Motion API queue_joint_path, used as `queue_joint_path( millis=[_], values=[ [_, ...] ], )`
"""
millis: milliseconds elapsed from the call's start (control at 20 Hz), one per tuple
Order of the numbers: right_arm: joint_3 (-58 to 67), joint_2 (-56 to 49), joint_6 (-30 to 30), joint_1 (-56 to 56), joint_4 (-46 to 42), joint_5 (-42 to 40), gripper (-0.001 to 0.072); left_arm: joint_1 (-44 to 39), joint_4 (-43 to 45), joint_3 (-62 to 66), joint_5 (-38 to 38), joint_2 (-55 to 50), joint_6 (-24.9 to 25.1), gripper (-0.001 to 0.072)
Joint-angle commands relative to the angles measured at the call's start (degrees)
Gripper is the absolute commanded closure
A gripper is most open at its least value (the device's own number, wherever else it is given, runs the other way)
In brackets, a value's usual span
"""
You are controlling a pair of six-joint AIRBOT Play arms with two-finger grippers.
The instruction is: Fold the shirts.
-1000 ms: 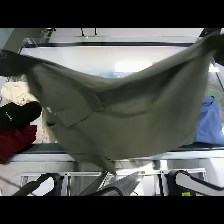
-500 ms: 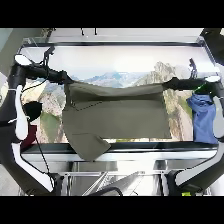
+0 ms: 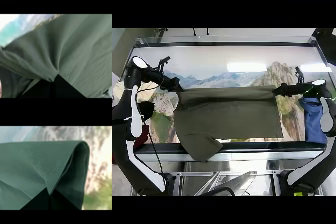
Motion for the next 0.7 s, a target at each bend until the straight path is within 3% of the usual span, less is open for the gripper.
queue_joint_path(
  millis=[0,500,550,600,650],
  values=[
    [0.0,-0.2,2.6,-0.1,-6.8,2.1,0.0693,-0.1,5.9,-3.5,-2.3,0.5,-2.3,0.0693],
    [0.0,-0.3,3.0,1.0,-7.8,2.1,0.0689,-1.8,5.8,-10.0,3.7,0.5,-2.3,0.0692],
    [0.0,-0.3,3.1,1.1,-7.8,3.0,0.0588,-1.8,5.8,-9.5,2.6,0.4,-2.4,0.0689],
    [0.0,0.0,3.3,1.1,-7.9,3.9,0.0409,-1.8,5.8,-8.6,0.7,0.4,-2.4,0.0544],
    [0.0,0.6,4.8,0.9,-8.6,4.4,0.0406,-1.6,6.3,-7.1,-1.3,0.4,-5.2,0.0162]
  ],
)
